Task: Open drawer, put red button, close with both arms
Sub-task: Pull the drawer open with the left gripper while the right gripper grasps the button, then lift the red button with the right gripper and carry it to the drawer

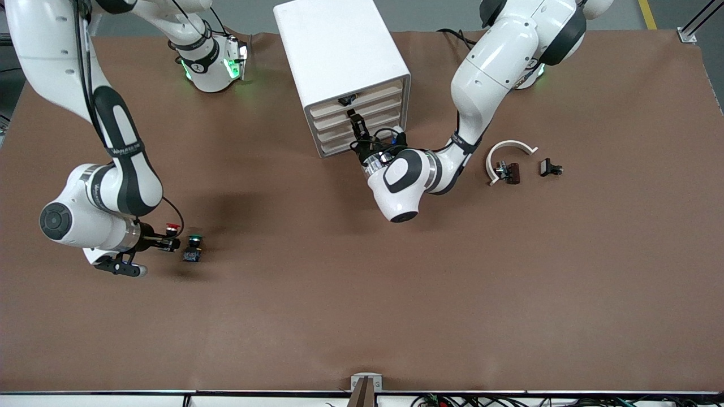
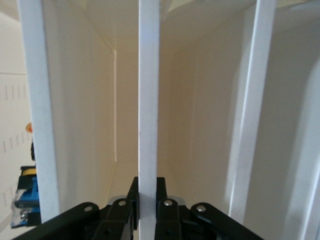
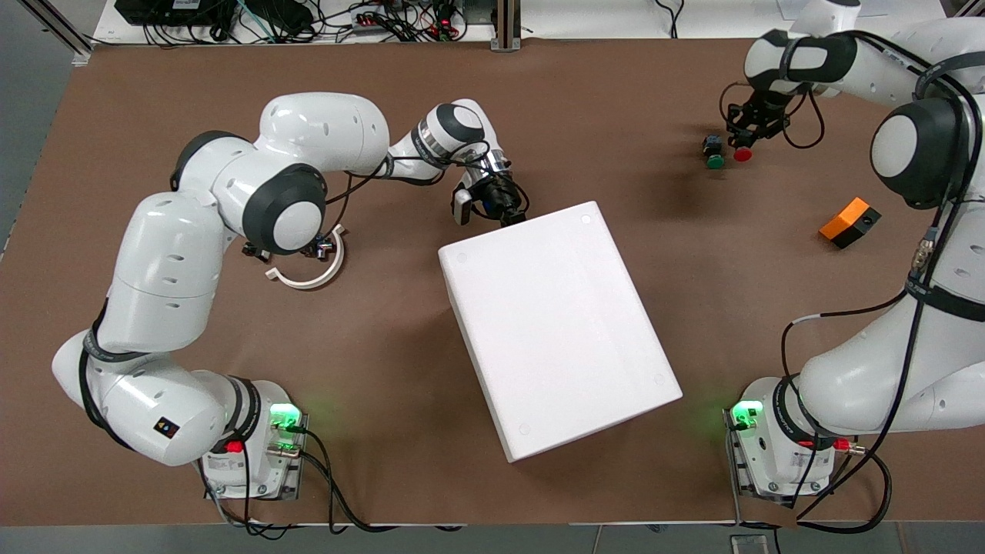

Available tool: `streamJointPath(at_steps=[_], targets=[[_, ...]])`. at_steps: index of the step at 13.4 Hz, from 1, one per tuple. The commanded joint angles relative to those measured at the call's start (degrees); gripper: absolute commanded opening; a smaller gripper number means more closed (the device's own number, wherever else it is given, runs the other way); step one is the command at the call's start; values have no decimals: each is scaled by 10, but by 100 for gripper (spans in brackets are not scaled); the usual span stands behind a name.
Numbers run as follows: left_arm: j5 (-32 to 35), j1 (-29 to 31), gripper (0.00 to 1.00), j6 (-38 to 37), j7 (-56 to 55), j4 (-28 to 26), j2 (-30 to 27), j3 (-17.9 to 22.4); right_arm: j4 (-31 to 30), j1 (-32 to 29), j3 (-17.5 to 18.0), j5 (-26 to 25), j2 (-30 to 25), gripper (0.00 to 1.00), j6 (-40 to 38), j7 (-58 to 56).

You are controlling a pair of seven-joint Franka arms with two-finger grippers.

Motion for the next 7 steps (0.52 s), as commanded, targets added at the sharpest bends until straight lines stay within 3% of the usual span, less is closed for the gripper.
streamJointPath(at_steps=[1, 7], targets=[[-5, 1, 5, -13, -9, 11, 7, 5, -17, 26, -1, 12, -66, 0, -55, 68], [-5, 13, 2, -12, -6, 19, 4, 16, -27, 96, -1, 13, -171, 0, -176, 229]])
